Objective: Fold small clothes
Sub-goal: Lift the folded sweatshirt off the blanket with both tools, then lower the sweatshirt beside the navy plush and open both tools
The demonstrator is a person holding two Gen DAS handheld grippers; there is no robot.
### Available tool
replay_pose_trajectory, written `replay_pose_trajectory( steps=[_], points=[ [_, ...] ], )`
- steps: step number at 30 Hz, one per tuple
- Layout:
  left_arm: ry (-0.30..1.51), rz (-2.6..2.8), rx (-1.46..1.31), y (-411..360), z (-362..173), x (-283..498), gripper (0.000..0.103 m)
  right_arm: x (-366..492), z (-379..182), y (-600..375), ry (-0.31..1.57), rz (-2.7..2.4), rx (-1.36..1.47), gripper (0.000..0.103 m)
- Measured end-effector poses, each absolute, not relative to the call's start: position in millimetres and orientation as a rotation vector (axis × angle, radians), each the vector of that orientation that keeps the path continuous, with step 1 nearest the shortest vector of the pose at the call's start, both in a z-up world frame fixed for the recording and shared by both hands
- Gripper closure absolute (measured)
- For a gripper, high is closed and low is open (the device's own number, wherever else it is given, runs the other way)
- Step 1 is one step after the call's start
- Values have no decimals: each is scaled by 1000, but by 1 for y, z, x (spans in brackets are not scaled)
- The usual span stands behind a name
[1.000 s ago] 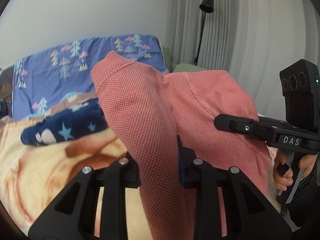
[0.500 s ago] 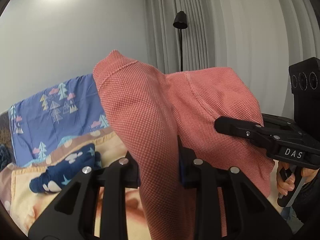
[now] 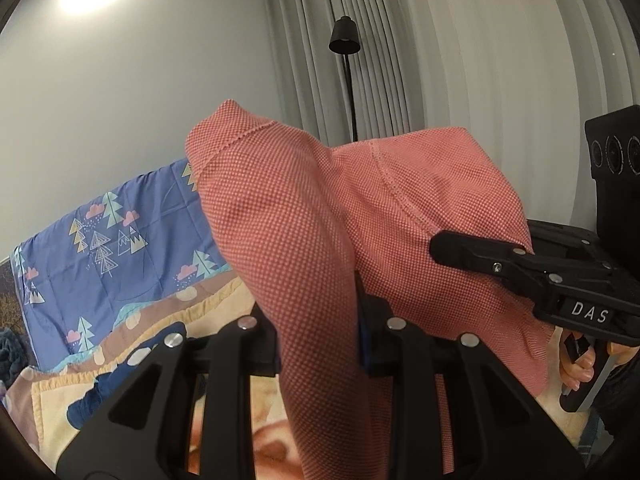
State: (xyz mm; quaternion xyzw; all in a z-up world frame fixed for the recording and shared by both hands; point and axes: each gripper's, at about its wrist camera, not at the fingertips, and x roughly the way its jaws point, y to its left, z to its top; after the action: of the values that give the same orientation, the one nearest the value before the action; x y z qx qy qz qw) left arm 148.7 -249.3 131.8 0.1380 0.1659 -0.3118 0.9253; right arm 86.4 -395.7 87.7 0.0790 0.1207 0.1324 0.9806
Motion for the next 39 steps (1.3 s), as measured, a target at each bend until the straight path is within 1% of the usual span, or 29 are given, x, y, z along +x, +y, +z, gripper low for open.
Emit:
replay_pose_trajectory(
  steps=[6, 11, 39],
  points=[
    [329, -621, 320, -261, 143, 178, 76, 120, 95, -404, 238, 274, 174, 81],
    [331, -580, 337, -268, 140, 206, 76, 152, 91, -406, 247, 275, 196, 80],
    [474, -492, 387, -285, 57, 363, 75, 295, 15, -401, 383, 185, 188, 81]
  ],
)
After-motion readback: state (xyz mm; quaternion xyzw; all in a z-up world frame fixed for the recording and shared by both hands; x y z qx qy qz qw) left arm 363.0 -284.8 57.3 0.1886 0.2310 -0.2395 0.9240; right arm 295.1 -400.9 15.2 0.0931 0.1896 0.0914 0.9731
